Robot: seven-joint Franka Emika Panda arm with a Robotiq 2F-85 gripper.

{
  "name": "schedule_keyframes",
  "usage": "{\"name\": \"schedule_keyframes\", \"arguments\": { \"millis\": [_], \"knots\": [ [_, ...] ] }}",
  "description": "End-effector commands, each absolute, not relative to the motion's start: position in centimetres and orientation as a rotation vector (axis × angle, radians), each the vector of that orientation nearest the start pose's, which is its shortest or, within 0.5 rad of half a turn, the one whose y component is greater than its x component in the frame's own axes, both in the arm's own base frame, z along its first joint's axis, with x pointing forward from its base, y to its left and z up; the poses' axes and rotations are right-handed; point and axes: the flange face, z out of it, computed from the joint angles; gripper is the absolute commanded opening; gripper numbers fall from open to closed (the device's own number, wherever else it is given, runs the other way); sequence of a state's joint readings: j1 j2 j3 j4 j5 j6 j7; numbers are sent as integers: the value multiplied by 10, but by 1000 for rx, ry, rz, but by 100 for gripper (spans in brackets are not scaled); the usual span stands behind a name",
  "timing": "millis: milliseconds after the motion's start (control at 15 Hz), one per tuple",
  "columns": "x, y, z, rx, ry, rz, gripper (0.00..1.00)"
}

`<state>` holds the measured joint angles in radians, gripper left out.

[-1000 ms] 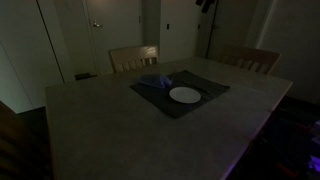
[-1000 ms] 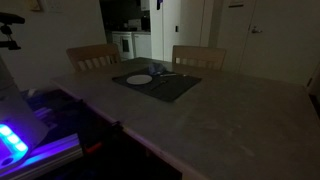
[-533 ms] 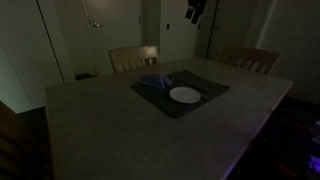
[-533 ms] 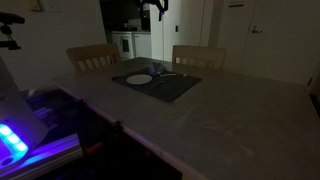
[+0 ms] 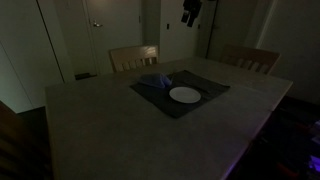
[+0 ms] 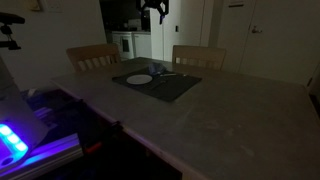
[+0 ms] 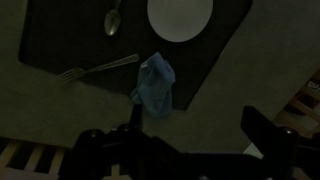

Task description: Use the towel to wipe the plate

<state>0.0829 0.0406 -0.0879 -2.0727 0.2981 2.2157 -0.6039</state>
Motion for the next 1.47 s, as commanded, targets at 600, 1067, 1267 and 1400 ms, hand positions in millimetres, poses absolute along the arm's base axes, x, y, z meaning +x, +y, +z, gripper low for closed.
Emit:
{"name": "schedule_keyframes", "arguments": {
  "millis": [600,1067,1267,1400],
  "knots": [
    [621,50,338,-2994,-807,-211,100],
    [646,90,296,-2942,-887,-140,100],
    [639,96,292,-2942,-883,-132,100],
    [640,99,285,-2938,-884,-119,100]
  ]
}}
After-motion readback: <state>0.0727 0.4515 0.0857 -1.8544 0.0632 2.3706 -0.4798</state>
